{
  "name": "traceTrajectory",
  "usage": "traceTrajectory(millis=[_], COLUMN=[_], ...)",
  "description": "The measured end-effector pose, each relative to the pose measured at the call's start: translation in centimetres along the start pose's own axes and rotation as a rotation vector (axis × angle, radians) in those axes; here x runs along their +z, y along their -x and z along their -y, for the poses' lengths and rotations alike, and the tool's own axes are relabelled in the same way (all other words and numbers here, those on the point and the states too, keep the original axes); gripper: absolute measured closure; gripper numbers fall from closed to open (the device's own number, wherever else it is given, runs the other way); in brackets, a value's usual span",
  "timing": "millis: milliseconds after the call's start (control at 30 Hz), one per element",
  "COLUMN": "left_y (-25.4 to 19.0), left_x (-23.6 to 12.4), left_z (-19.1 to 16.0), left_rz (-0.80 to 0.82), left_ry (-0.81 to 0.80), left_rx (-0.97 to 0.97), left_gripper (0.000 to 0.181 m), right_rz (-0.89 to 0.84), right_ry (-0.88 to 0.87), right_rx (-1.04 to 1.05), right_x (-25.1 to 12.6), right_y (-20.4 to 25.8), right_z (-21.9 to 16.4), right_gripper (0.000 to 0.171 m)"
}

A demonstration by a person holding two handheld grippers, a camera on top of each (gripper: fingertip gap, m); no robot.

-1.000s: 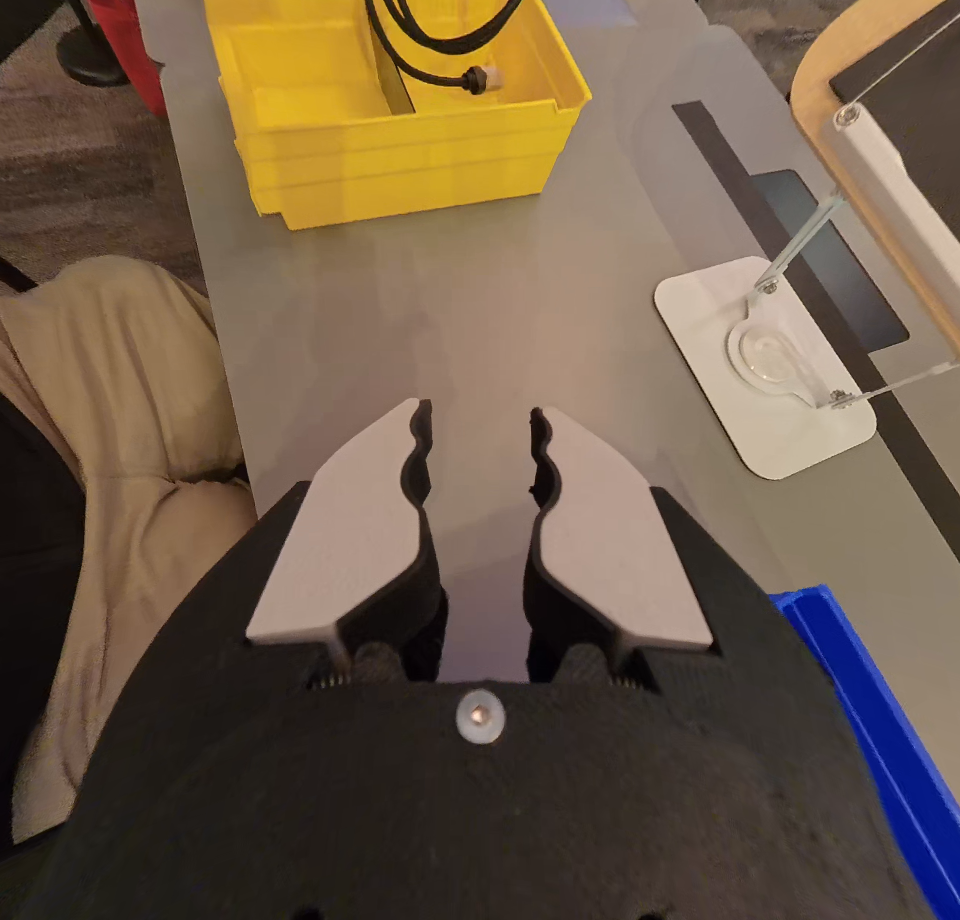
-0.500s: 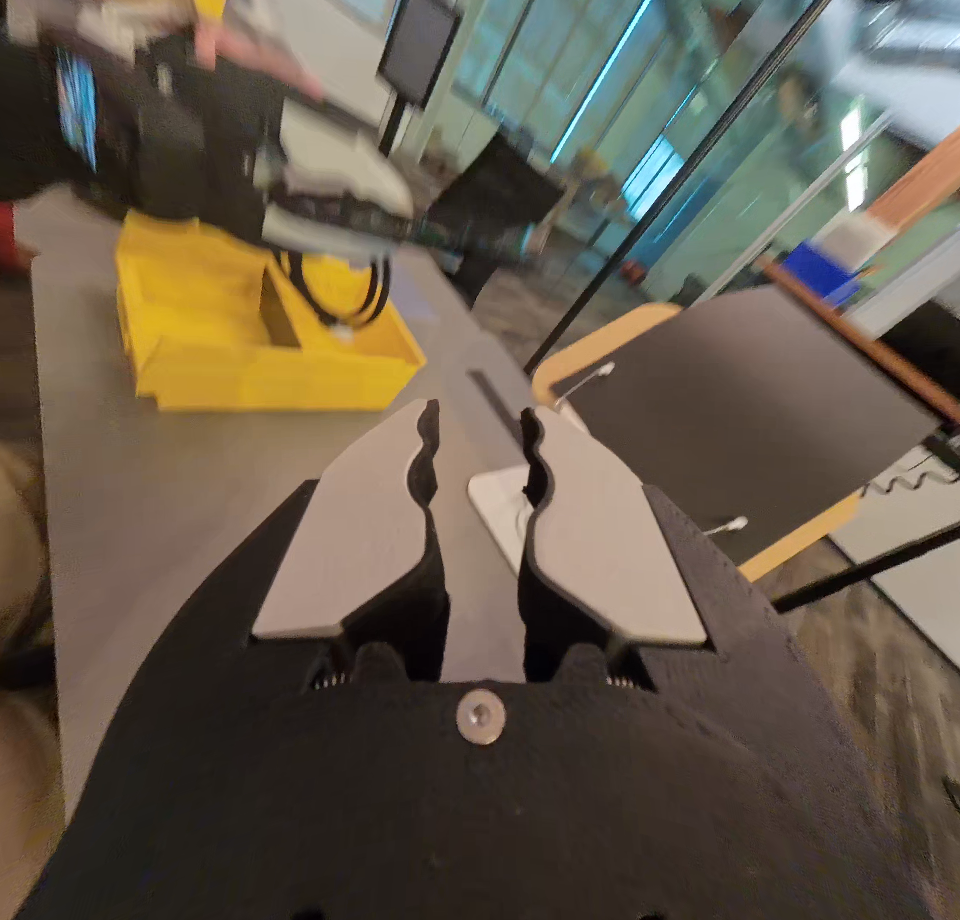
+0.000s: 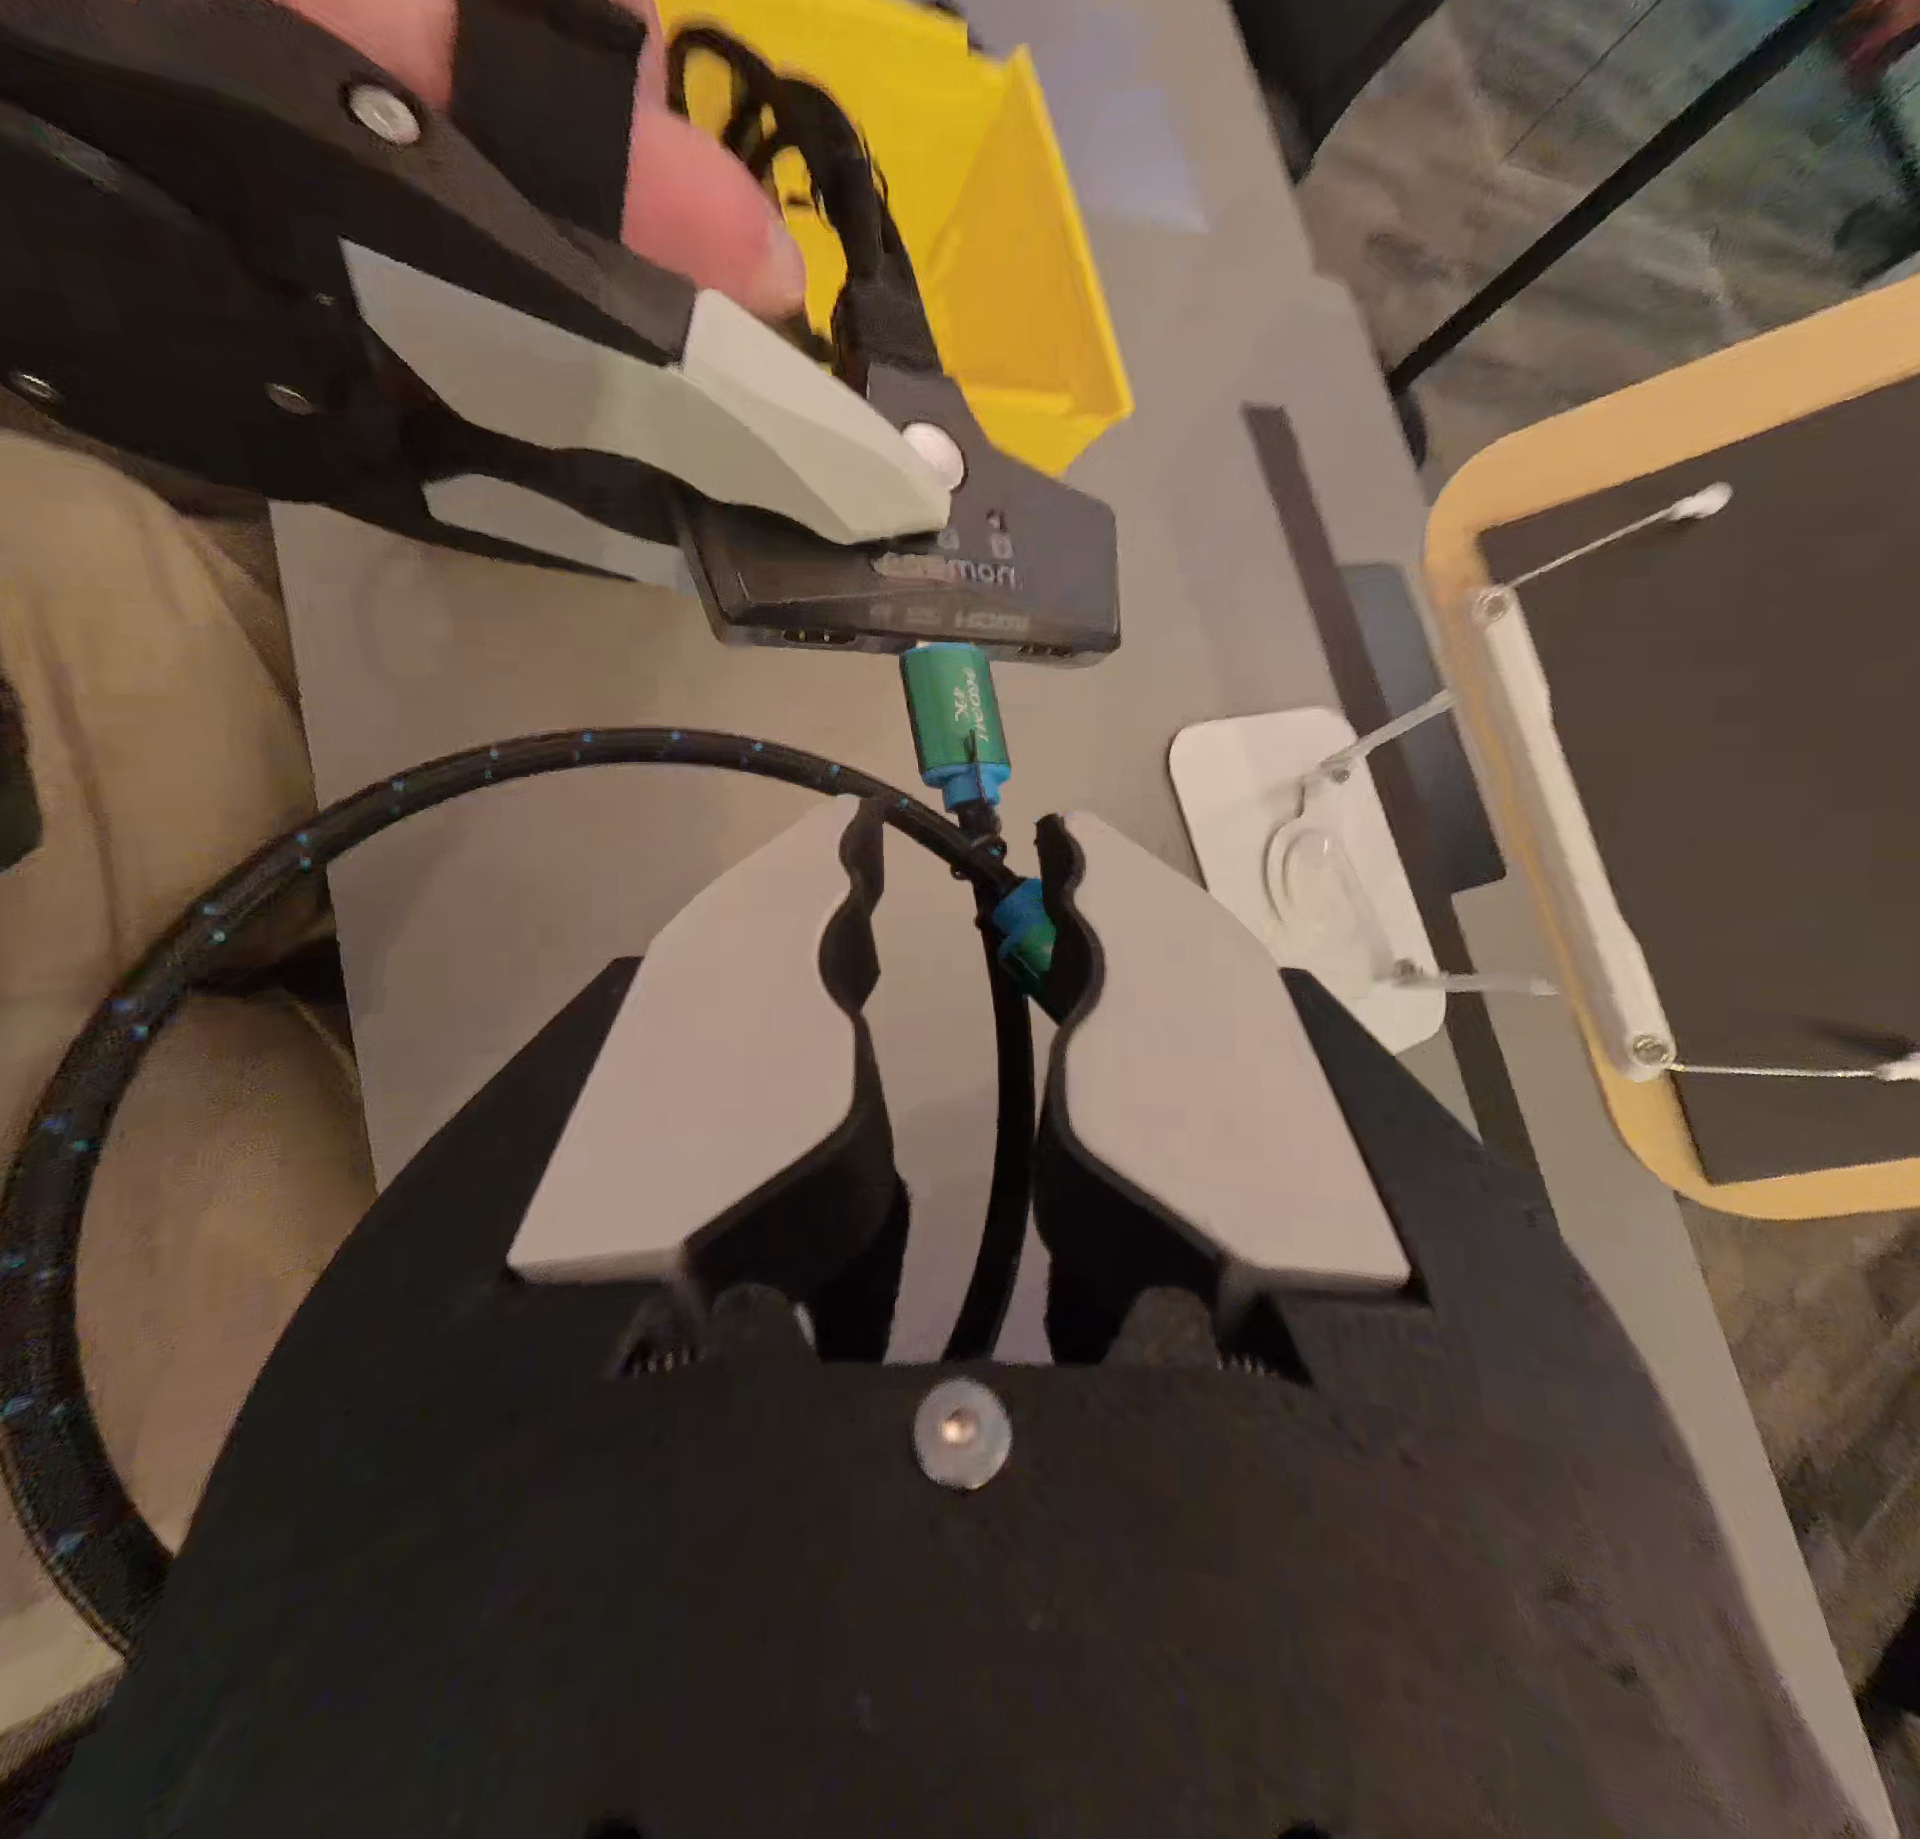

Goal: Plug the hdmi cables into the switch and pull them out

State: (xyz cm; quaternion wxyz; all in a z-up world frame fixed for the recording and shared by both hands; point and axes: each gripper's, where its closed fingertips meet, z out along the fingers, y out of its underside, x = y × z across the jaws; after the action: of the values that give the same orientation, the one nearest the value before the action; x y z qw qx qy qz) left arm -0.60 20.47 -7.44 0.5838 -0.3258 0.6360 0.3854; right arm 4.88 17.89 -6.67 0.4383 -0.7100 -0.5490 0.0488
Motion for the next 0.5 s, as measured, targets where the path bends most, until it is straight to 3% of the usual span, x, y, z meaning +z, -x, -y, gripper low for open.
traceTrajectory(millis=[100,200,333,433,500], left_y=[-1.4,-3.0,-4.6,-4.6,-4.3], left_x=[0.3,0.4,0.3,0.2,0.0], left_z=[0.2,0.9,2.6,3.5,3.9], left_rz=[-0.013,-0.040,-0.068,-0.056,-0.055], left_ry=[0.008,-0.020,-0.058,-0.073,-0.091], left_rx=[0.048,0.062,0.110,0.109,0.099], left_gripper=[0.159,0.159,0.159,0.159,0.159], right_rz=[0.087,0.071,0.111,0.191,0.311], right_ry=[0.106,0.211,0.155,0.299,0.261], right_rx=[0.006,-0.054,-0.006,0.049,0.119], right_x=[1.5,1.9,2.0,3.1,3.8], right_y=[1.0,0.7,1.3,2.5,4.0], right_z=[-1.9,-3.9,-3.0,-5.8,-5.8], right_gripper=[0.144,0.135,0.141,0.138,0.133])
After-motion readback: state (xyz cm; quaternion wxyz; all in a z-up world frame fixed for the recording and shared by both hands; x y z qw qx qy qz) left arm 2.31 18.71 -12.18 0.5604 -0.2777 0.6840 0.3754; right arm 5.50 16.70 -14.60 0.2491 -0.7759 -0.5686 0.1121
